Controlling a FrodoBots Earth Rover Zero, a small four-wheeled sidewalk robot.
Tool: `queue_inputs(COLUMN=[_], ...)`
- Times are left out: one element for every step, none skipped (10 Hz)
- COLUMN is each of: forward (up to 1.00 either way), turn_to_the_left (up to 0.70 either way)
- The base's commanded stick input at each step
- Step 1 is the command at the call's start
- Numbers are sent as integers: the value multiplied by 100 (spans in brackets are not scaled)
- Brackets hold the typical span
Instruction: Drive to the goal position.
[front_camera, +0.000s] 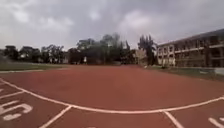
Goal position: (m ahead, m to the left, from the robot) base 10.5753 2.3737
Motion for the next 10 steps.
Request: queue_inputs(forward=[45, 45, 45, 45, 45, 45, 45, 45, 45, 45], turn_to_the_left=[0, 0, 0, 0, 0, 0, 0, 0, 0, 0])
